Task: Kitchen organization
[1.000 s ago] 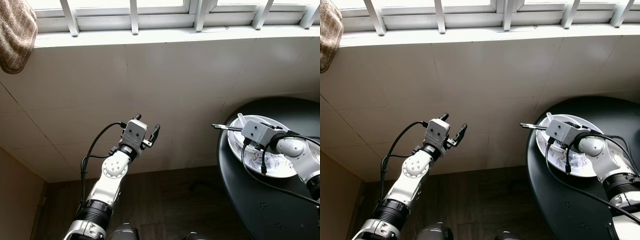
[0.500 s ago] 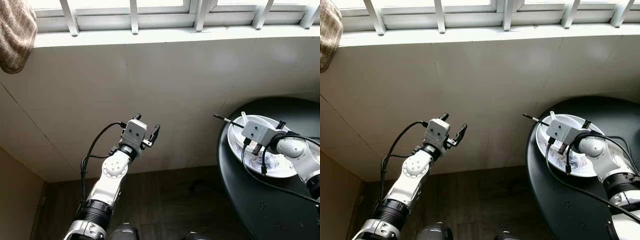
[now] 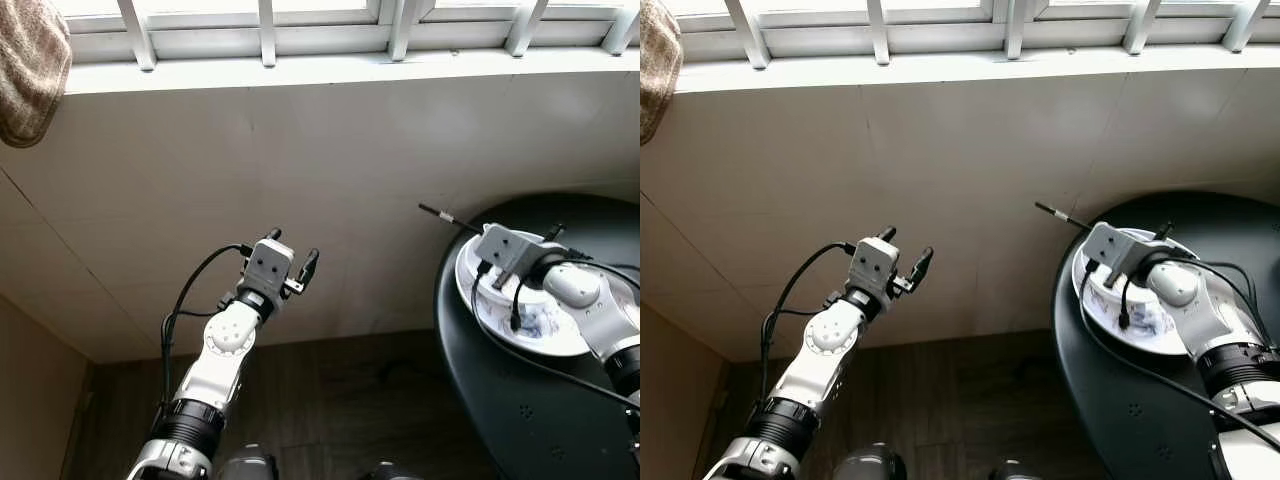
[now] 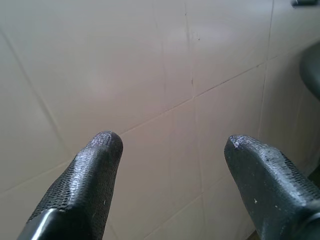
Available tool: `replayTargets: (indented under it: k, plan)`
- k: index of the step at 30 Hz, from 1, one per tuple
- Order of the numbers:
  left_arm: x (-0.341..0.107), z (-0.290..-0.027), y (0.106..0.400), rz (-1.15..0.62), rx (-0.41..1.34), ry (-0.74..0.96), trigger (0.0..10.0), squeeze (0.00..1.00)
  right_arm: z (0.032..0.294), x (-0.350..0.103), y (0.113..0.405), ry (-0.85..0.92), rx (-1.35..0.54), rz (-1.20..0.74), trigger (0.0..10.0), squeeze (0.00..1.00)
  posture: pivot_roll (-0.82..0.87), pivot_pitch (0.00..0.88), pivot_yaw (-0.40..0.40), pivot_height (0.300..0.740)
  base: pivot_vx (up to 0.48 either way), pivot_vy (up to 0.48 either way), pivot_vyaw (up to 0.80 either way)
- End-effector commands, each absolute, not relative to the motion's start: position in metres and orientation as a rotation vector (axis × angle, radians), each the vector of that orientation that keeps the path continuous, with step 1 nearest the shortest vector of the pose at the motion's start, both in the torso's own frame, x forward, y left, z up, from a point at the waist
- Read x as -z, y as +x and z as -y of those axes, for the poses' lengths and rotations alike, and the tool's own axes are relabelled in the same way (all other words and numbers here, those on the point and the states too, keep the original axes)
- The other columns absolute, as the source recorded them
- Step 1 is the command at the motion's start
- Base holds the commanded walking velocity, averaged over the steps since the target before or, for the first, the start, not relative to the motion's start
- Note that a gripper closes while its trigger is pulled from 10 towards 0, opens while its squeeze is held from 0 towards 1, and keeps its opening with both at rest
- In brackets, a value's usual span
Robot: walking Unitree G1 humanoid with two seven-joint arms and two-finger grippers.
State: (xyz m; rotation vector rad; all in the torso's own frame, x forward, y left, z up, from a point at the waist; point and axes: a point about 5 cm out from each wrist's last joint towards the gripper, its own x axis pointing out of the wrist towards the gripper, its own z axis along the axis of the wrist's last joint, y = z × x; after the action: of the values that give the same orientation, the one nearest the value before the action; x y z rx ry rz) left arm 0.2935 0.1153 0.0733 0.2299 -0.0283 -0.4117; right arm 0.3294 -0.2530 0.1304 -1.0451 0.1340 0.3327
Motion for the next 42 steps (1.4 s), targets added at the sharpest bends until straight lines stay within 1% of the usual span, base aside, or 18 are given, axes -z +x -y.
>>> replayTargets:
  k: [1,5,8,11,19,20,21,25,30,37,42]
  plan:
    - [-0.074,-0.116,0.295,0.022,0.411,0.239,10.0,0.00,0.231,-0.154,0.329,-1.016,-0.304,0.052,0.0,0.00,0.05,0.000,-0.042,0.740,0.000,0.000,0.00]
    - [-0.074,-0.116,0.295,0.021,0.410,0.239,10.0,0.00,0.224,-0.157,0.327,-1.017,-0.301,0.095,0.0,0.00,0.05,0.000,-0.042,0.740,0.000,0.000,0.00]
    - [-0.074,-0.117,0.295,0.021,0.409,0.241,10.0,0.00,0.214,-0.161,0.324,-1.023,-0.285,0.156,0.0,0.00,0.05,0.000,-0.040,0.740,0.000,0.000,0.80]
    - [-0.074,-0.117,0.296,0.018,0.403,0.236,10.0,0.00,0.199,-0.157,0.314,-0.988,-0.278,0.203,0.0,0.00,0.05,0.000,-0.040,0.740,0.000,0.000,0.80]
    - [-0.074,-0.118,0.296,0.016,0.395,0.228,10.0,0.00,0.183,-0.143,0.301,-0.991,-0.319,0.204,0.0,0.00,0.05,0.000,-0.043,0.740,0.000,0.000,0.80]
    - [-0.074,-0.118,0.297,0.014,0.390,0.225,10.0,0.00,0.174,-0.135,0.294,-0.981,-0.337,0.201,0.0,0.00,0.05,0.000,-0.044,0.740,0.000,0.000,0.80]
    - [-0.074,-0.118,0.297,0.014,0.389,0.225,10.0,0.00,0.171,-0.132,0.292,-0.971,-0.342,0.197,0.0,0.00,0.05,0.000,-0.044,0.740,0.000,0.000,0.80]
    - [-0.074,-0.119,0.297,0.012,0.383,0.228,10.0,0.00,0.165,-0.123,0.286,-0.903,-0.343,0.165,0.0,0.00,0.05,0.000,-0.044,0.740,0.000,0.000,0.80]
    - [-0.074,-0.120,0.297,0.012,0.378,0.235,10.0,0.00,0.156,-0.109,0.276,-0.867,-0.374,0.135,0.0,0.00,0.05,0.000,-0.049,0.740,0.000,0.000,0.80]
    - [-0.074,-0.120,0.297,0.011,0.377,0.236,10.0,0.00,0.153,-0.098,0.270,-0.834,-0.373,0.086,0.0,0.00,0.05,0.000,-0.049,0.740,0.000,0.000,0.80]
    - [-0.072,-0.121,0.297,0.005,0.371,0.234,10.0,0.00,0.165,-0.082,0.269,-0.725,-0.281,-0.017,0.0,0.00,0.05,0.000,-0.050,0.740,0.000,0.000,0.80]
